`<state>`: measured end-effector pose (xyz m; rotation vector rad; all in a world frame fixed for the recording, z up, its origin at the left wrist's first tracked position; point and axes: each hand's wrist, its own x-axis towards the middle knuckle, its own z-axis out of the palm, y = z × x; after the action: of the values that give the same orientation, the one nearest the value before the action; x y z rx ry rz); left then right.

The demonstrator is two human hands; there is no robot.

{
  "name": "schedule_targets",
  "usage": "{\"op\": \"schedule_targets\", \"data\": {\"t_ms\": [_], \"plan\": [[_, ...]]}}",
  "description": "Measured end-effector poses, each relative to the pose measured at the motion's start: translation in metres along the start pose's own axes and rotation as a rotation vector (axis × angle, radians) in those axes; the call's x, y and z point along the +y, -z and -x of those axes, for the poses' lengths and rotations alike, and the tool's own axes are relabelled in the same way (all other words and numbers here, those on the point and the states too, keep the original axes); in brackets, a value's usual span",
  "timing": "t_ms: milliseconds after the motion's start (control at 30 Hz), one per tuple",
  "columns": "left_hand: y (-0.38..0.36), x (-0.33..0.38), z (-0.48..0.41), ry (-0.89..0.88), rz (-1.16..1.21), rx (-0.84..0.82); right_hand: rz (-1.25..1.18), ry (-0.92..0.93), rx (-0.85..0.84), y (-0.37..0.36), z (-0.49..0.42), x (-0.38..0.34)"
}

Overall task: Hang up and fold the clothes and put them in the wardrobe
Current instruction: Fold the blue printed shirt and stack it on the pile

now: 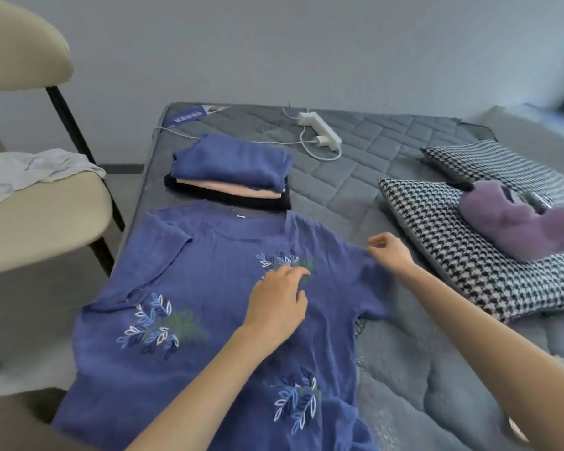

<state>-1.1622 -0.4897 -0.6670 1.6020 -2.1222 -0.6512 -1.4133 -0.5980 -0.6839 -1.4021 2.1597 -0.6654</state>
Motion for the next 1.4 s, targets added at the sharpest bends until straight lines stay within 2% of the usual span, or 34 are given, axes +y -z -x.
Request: {"op": "schedule_targets", "data": {"t_ms": [133, 233, 533, 700, 767, 900, 1067, 1233, 1400], "plan": [[-0.039, 0.027, -0.008, -0.074, -0.067, -0.143, -0.102, -0.189, -0.021, 0.001, -0.013, 0.035], [-0.062, 0.042, -0.015, -0.105, -0.113, -0.190, -0.156, -0.291, -0.014, -0.004, -0.023, 0.050], [-0.110, 0.065, -0.036, -0.168, -0.346, -0.155, -0.263, -0.188, -0.193, -0.006, -0.041, 0.057], [-0.123, 0.078, -0.041, -0.168, -0.396, -0.111, -0.108, -0.151, -0.164, -0.012, -0.038, 0.059], [-0.124, 0.081, -0.044, -0.175, -0.372, -0.072, -0.162, -0.157, -0.186, -0.008, -0.036, 0.058], [-0.115, 0.080, -0.042, -0.156, -0.146, 0.065, -0.319, -0.204, -0.213, 0.012, -0.033, 0.047], [-0.106, 0.081, -0.026, 0.082, 0.291, 0.165, -0.252, -0.027, -0.123, 0.031, -0.035, 0.019], [-0.094, 0.061, -0.018, 0.368, 0.637, 0.132, -0.310, -0.001, -0.166, 0.021, -0.028, -0.026], [-0.088, 0.026, -0.006, 0.541, 0.812, 0.018, -0.324, -0.016, -0.384, -0.016, -0.010, -0.067]]}}
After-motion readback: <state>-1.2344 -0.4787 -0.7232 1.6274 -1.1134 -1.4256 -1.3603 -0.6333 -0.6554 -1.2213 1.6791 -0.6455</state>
